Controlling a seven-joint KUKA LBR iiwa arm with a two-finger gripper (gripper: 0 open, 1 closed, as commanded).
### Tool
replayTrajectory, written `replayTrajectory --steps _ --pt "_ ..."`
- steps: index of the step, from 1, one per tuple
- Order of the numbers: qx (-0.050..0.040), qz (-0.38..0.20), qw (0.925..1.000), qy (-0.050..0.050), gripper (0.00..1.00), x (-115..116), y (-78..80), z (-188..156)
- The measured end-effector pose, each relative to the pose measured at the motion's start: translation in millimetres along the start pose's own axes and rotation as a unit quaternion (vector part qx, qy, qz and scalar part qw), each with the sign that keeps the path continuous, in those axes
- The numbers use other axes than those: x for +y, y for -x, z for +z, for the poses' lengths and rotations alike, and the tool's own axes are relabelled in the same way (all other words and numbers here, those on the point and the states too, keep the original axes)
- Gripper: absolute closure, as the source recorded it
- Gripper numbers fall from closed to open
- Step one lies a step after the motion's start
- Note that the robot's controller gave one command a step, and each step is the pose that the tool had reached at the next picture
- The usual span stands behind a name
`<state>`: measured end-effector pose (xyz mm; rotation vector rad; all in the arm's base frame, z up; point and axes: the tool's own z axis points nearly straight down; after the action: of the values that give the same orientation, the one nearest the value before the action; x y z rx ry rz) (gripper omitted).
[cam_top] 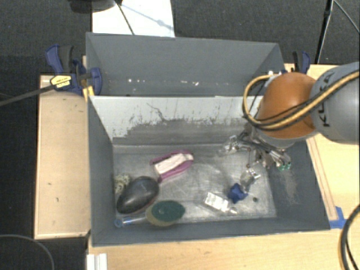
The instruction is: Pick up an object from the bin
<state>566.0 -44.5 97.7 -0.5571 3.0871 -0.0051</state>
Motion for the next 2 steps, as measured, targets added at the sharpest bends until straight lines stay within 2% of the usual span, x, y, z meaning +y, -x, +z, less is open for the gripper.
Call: replayTrajectory --steps 1,2 --pt "0.0006 0.016 0.9999 0.001 0.00 14 -9.4 4" --pt "0.0006 -0.105 0.9944 0.002 0.00 36 -58.1 11"
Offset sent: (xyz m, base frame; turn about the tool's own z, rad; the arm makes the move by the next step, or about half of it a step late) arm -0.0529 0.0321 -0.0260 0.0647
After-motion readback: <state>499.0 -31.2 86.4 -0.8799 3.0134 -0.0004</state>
